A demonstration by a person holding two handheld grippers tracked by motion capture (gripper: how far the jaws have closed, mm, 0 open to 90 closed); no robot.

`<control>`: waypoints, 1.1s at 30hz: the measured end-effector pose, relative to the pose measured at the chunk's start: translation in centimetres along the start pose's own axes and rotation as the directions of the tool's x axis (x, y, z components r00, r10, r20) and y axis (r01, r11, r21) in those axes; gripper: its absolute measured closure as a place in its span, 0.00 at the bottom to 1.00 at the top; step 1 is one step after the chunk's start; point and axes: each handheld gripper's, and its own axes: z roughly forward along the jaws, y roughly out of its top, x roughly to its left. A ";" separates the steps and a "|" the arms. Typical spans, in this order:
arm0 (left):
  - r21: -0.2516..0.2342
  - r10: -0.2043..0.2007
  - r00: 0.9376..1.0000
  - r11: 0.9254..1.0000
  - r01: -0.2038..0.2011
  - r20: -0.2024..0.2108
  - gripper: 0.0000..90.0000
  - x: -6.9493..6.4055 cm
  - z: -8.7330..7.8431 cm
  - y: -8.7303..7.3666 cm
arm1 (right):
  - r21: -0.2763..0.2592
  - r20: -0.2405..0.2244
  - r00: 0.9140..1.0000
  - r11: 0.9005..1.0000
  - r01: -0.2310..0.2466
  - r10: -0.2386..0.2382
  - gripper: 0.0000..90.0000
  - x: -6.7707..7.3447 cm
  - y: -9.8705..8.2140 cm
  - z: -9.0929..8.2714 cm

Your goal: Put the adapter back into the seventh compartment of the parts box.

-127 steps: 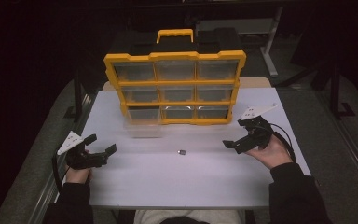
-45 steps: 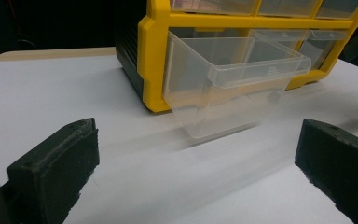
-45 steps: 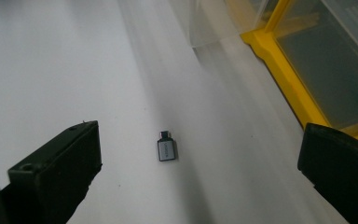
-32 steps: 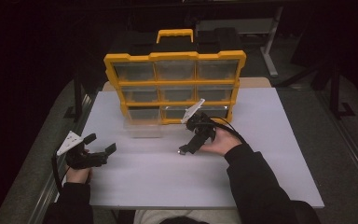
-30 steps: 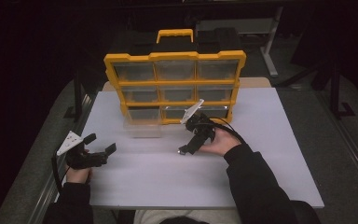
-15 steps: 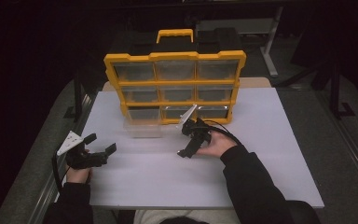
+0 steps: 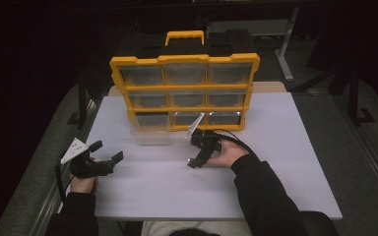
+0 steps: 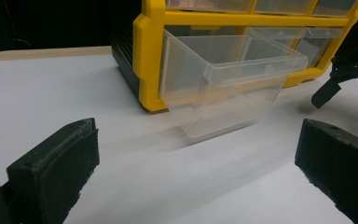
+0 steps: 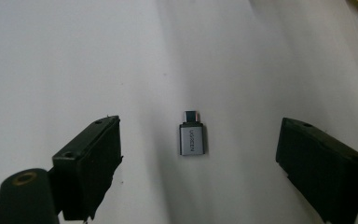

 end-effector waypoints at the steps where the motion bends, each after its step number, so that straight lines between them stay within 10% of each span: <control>1: 0.000 0.000 1.000 1.000 0.000 0.000 0.00 0.0 0.0 0.0 | 0.003 -0.004 1.000 1.000 0.005 -0.005 0.21 0.0 0.0 0.1; 18: -0.001 0.000 1.000 1.000 0.000 0.002 0.00 0.0 0.0 0.0 | 0.038 0.003 0.998 0.998 0.058 -0.058 0.83 0.4 0.2 1.2; 33: -0.002 -0.001 1.000 1.000 0.001 0.000 0.00 0.0 0.0 0.0 | 0.013 0.040 0.999 0.999 0.031 -0.032 0.83 -0.2 0.3 -0.1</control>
